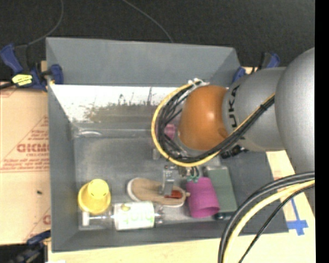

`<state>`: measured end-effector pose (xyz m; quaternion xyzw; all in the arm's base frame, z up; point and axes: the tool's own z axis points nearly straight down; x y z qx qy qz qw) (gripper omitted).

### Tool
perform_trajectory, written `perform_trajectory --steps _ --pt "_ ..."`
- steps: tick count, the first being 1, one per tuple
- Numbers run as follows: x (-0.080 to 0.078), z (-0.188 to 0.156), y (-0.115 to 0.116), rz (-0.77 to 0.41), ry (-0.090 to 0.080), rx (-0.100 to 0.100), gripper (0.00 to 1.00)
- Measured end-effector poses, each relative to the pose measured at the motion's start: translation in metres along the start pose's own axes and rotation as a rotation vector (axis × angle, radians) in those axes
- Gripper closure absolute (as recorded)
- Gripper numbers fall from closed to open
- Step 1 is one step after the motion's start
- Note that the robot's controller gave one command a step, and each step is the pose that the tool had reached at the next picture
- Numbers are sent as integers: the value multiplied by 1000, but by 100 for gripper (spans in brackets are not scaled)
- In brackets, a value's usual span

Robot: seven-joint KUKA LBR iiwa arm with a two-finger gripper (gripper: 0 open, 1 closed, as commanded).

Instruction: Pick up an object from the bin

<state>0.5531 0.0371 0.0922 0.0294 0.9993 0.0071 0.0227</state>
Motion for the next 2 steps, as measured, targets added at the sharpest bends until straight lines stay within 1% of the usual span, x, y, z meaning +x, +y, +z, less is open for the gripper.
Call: perform_trajectory --steps 1,2 --pt "12 19 -6 73 1 -2 0" --pt "7 19 -4 122 0 -2 100"
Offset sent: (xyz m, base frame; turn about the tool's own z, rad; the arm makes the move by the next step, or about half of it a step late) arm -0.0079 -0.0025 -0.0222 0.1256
